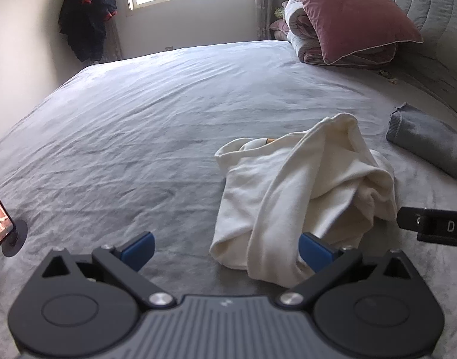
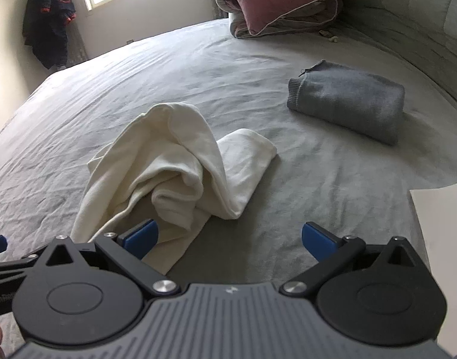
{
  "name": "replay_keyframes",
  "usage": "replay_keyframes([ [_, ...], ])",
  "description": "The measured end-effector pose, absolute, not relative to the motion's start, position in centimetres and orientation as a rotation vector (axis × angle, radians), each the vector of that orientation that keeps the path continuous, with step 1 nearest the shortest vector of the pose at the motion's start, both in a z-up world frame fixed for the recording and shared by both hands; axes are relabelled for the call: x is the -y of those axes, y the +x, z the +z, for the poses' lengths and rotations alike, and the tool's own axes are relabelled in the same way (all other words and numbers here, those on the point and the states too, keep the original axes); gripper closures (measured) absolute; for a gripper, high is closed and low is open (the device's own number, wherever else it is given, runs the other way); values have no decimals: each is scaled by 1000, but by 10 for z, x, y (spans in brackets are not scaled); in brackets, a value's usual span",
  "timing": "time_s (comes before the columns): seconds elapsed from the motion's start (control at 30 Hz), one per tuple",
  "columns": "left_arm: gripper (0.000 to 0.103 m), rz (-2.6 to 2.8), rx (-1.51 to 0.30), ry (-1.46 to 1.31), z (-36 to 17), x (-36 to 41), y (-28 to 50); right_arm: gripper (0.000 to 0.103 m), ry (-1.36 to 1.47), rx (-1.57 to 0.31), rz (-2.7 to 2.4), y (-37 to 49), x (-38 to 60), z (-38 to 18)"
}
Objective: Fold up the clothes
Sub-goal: 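Move both grippers toward the crumpled cream T-shirt on the bed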
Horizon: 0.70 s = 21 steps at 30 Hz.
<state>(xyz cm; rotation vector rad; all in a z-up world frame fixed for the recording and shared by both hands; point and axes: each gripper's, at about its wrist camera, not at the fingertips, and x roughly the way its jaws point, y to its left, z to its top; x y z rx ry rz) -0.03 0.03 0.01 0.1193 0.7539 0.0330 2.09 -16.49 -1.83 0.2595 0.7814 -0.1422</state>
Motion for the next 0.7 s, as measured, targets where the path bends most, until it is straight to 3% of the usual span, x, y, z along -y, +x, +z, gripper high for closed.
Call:
replay_keyframes([
  [0.7,0,72,-751,130,0,-24,-6,0,228,-819,-144,28,154,-27],
])
